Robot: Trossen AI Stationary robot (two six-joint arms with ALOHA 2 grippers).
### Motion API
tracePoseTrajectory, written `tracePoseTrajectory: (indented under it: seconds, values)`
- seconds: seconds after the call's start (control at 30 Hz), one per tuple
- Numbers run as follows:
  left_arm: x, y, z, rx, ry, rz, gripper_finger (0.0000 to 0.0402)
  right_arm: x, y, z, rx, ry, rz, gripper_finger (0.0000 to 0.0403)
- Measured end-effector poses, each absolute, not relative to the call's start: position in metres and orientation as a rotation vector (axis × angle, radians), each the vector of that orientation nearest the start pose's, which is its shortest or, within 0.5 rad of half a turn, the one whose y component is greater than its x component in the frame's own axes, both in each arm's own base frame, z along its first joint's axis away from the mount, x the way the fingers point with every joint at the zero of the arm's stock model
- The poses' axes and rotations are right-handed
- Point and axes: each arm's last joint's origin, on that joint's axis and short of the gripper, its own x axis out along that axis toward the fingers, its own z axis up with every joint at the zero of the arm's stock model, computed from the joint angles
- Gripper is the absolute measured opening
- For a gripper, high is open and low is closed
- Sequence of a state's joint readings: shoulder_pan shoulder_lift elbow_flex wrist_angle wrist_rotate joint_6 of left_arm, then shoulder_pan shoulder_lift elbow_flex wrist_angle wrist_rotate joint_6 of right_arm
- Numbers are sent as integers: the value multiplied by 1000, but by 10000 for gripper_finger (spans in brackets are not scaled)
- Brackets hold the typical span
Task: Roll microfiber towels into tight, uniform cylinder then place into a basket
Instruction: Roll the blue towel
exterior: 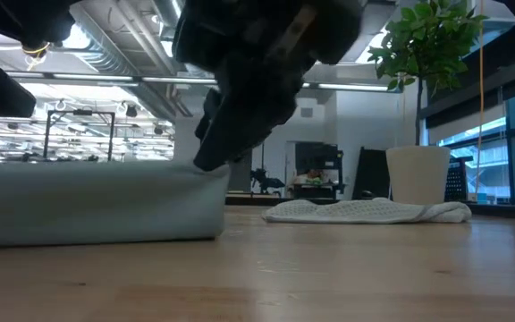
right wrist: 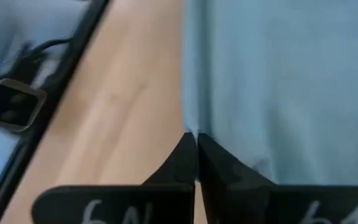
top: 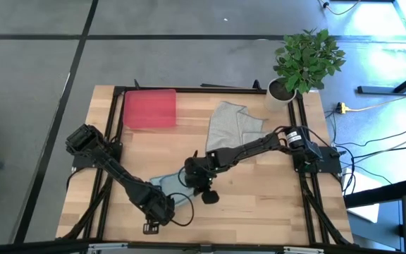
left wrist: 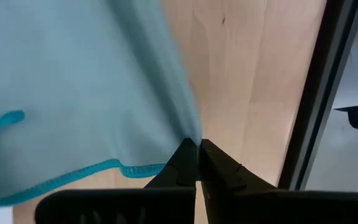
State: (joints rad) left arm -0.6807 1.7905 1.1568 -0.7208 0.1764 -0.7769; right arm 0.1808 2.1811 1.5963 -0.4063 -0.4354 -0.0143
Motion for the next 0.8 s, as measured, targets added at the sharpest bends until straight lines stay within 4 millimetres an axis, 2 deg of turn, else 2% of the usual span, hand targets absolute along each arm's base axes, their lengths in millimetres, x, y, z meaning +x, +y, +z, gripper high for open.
tracePoseTrajectory:
  seconds: [0.1,0.43,0.8]
  values:
    - [254,-212,170,-274,1516,-158,0,453,86,156,126,991,501,6]
    - [254,-212,170,-274,1519,-160,0,462,74,157,118,911,450,6]
    - [253,-211,170,-261,1517,-142,0,471,61,131,121,917,403,8]
